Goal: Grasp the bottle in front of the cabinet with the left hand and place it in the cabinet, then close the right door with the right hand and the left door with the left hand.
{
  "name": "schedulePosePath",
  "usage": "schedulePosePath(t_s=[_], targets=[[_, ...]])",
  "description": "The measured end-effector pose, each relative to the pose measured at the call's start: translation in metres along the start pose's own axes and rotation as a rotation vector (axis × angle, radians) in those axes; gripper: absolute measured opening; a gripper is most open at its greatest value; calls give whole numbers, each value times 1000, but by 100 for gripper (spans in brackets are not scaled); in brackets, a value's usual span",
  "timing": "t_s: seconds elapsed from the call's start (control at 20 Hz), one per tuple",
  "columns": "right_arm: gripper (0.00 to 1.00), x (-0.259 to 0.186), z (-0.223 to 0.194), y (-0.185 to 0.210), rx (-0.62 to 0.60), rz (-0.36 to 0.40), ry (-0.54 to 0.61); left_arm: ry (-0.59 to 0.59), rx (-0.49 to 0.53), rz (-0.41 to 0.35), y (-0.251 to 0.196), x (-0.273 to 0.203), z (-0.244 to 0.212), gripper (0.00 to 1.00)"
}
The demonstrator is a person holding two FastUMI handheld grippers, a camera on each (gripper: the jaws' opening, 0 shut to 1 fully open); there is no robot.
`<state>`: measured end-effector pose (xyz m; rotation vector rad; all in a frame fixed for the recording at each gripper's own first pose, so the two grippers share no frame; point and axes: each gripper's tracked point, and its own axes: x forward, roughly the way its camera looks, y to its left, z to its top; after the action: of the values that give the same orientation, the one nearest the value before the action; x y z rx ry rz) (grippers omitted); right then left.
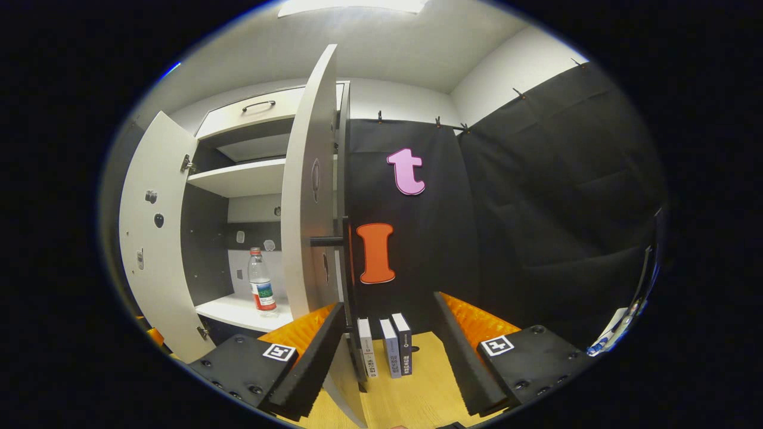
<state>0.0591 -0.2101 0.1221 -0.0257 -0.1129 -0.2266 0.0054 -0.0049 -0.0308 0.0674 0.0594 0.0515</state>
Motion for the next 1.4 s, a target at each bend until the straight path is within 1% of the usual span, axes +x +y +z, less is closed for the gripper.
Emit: schedulePosePath(t_s=[0.1, 0.15, 0.2, 0.3, 0.5, 0.75, 0.95, 1.25, 1.4], targets=[[97, -2, 0, 5, 4, 19, -1, 1, 1, 0, 1, 0, -1, 95], [100, -2, 0, 9, 2, 24, -3, 1, 2, -1, 1, 0, -1, 95], [96, -4, 0, 10, -5, 28, -4, -1, 3, -3, 1, 1, 0, 95], [96, -6, 0, 17, -17, 34, -8, -10, 3, -10, -1, 0, 1, 95], [96, -15, -2, 46, -8, 89, 0, -11, -4, -21, -1, 2, 1, 94], [96, -19, -2, 64, -37, 90, -6, -11, -7, -16, 6, 2, 1, 95], [95, -17, -6, 87, 1, 136, 6, -14, -2, -5, 15, 4, 3, 95], [95, -12, -9, 111, 21, 170, 11, -10, -2, 13, 29, 1, 4, 95], [96, -10, -12, 129, 37, 205, 20, -12, -5, 15, 33, 1, 4, 95]])
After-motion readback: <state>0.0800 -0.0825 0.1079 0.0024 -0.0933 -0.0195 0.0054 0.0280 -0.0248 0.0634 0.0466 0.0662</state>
